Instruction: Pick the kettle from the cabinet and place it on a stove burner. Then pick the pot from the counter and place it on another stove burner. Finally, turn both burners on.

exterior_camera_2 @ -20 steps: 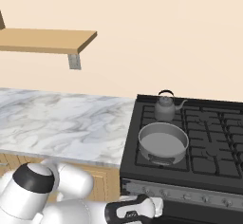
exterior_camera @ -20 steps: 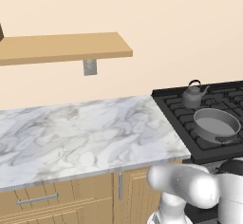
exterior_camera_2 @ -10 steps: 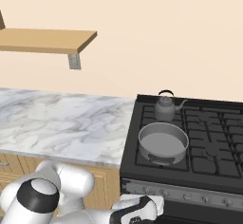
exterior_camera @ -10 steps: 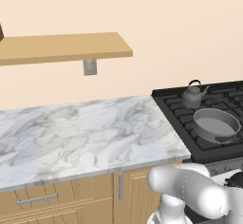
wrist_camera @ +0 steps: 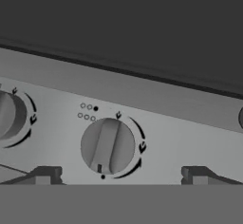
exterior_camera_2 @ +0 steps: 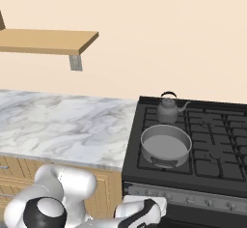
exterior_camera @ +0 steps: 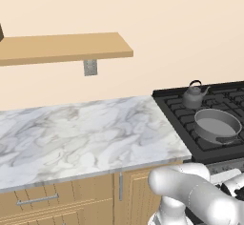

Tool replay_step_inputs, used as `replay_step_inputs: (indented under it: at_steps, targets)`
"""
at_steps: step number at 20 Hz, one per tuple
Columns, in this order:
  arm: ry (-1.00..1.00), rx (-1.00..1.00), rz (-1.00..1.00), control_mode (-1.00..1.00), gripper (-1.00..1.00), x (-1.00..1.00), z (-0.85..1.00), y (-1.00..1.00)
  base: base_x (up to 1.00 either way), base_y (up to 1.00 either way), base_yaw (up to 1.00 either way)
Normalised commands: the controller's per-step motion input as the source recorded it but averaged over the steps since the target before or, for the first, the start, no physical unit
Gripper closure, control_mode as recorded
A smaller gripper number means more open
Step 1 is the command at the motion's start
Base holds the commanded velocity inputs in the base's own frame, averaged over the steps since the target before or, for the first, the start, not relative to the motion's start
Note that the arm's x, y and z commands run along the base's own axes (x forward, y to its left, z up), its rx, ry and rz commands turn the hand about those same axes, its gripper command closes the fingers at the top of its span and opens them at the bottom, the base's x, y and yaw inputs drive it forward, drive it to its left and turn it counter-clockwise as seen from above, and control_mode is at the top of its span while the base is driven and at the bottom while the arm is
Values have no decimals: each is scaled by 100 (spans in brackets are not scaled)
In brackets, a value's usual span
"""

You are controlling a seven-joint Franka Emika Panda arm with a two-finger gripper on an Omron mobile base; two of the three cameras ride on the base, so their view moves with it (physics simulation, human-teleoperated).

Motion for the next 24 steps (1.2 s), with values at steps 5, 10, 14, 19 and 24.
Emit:
replay_step_inputs:
  at_steps: [5,10,14,19,24]
  targets:
    - [-3,0,0,-100,-100,5,-21,-9,0,0,0]
    - [-2,0,0,-100,-100,2,-17,-13,0,0,0]
    - [-3,0,0,-100,-100,2,-5,-4,0,0,0]
    - [-3,0,0,-100,-100,17,0,2,0,0,0]
    - [-2,0,0,-100,100,17,0,6,0,0,0]
